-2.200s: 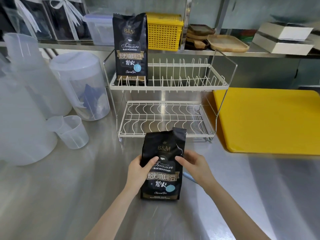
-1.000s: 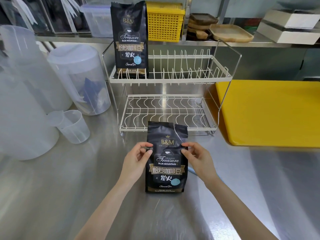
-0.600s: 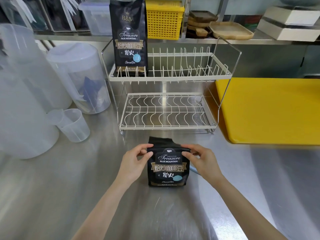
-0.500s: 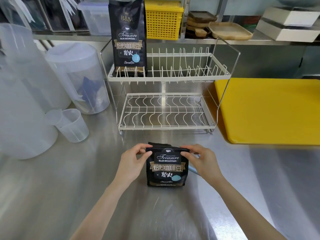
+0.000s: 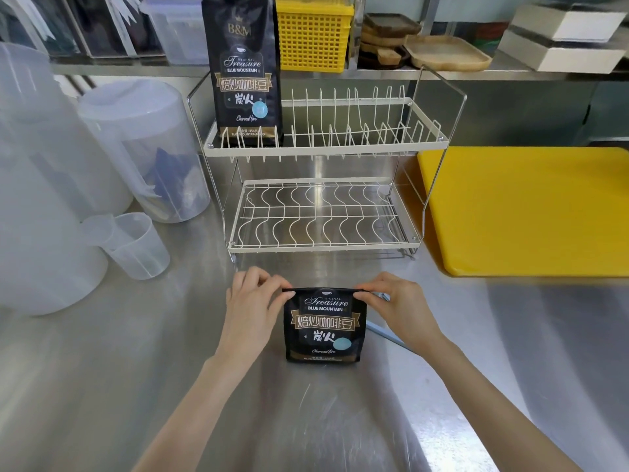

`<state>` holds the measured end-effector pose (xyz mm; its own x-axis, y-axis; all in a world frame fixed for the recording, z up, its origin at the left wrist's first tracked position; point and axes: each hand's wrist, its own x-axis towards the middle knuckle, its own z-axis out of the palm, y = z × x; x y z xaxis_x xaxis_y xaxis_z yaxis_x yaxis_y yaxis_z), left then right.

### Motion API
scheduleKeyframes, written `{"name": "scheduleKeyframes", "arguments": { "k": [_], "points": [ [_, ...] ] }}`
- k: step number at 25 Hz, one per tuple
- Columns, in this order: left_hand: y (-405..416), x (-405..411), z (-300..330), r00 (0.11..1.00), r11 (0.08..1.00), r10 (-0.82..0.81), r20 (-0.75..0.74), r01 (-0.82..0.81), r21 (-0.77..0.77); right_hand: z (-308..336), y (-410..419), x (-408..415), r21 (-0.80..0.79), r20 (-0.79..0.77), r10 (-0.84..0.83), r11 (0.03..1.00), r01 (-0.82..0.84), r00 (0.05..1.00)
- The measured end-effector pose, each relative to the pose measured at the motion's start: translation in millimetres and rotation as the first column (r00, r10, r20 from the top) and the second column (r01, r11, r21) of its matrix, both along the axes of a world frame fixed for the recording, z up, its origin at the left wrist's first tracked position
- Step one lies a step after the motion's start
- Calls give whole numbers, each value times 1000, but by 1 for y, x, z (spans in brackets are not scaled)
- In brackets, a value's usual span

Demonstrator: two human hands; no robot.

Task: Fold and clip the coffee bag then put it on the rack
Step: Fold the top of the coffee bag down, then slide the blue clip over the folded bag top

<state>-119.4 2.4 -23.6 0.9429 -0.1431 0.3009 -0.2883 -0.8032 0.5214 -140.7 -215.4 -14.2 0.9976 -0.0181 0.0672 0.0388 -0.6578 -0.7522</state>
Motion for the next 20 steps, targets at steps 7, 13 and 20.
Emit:
{"name": "scheduleKeyframes", "arguments": {
  "k": [7, 13, 20],
  "points": [
    [-6, -5, -2, 931, 915, -178, -318, 38, -401, -3, -6, -4, 95, -57, 15, 995, -10, 998],
    [-9, -4, -8, 933, 887, -157, -325, -12, -461, -16, -31, -17, 58, -62, -51, 997, 54, 997],
    [-10, -5, -12, 934, 870, -143, -326, -38, -491, -76, -68, -47, -284, -221, -155, 955, 88, 963]
  ]
}}
